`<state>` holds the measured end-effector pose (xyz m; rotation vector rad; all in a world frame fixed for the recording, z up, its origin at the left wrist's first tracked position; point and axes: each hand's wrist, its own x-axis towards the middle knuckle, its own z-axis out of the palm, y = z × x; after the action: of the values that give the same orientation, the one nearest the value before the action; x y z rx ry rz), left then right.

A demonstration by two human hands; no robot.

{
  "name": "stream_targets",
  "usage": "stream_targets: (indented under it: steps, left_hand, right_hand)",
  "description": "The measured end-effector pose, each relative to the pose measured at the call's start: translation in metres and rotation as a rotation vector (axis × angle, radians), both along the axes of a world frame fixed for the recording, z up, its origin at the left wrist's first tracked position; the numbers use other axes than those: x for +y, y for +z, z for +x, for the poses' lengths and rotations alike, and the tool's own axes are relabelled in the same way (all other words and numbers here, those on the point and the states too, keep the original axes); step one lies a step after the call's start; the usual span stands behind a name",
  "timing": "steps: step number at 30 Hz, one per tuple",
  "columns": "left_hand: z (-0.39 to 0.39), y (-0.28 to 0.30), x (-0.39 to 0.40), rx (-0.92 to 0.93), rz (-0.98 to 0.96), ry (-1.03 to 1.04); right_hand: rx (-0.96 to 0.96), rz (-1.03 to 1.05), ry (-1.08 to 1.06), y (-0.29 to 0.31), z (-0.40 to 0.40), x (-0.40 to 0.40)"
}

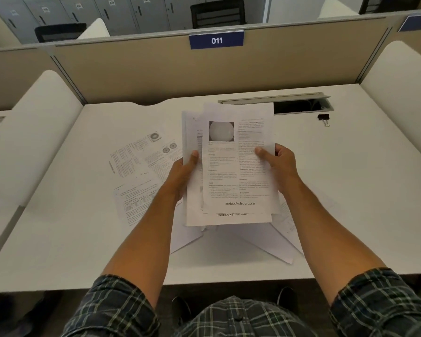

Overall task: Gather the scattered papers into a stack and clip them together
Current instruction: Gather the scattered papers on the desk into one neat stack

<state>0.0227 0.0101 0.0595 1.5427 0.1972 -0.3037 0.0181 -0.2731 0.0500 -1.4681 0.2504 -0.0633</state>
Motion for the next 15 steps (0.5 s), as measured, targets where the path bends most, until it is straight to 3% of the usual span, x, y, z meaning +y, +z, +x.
stream_targets:
  steps: [6,15]
  left_hand:
    - [-0.002,0.007,-0.009,-0.020,0.047,-0.041]
    - [0.003,0.010,-0.008,-0.092,0.051,-0.094]
  right_hand:
    - [0.016,0.136,0.222,0.001,-0.002,0.014]
    - [-0.093,0.118,0.220,0.005,-0.003,0.016]
